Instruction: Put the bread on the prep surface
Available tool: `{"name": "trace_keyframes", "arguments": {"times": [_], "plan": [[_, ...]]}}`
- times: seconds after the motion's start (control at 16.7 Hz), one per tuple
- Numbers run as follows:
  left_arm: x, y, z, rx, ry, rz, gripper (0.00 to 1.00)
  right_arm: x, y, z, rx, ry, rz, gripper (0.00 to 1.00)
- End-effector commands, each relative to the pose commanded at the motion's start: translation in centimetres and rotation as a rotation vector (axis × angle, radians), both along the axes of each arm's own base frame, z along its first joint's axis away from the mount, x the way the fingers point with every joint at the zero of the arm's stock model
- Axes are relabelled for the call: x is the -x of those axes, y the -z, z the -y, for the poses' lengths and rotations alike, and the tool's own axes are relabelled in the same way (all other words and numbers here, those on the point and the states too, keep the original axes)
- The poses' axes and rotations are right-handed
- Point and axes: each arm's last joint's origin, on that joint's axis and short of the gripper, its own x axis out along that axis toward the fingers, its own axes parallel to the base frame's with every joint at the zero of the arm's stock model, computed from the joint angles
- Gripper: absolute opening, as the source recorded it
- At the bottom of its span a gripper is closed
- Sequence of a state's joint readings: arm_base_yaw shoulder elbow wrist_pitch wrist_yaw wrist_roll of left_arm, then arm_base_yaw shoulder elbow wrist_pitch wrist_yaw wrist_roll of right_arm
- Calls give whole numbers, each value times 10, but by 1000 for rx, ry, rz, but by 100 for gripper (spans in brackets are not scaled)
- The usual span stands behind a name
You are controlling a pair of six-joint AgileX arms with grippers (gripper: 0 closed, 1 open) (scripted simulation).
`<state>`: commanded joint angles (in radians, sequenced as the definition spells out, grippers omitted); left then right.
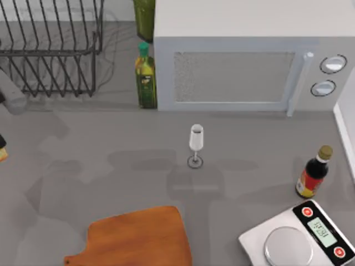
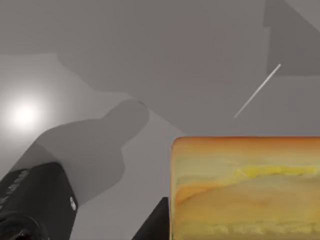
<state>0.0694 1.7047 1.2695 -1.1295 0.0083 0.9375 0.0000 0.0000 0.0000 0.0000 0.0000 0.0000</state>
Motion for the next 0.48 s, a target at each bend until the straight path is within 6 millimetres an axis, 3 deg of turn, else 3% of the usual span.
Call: {"name": "trace_keyframes", "arguments": {"times": [0.24, 0.48], "plan": [[0, 1, 1, 1, 14, -2, 0, 0, 0, 0, 0, 0, 0, 100], [6, -9, 21, 8, 217, 18, 0, 0, 0, 0, 0, 0, 0, 100]]}}
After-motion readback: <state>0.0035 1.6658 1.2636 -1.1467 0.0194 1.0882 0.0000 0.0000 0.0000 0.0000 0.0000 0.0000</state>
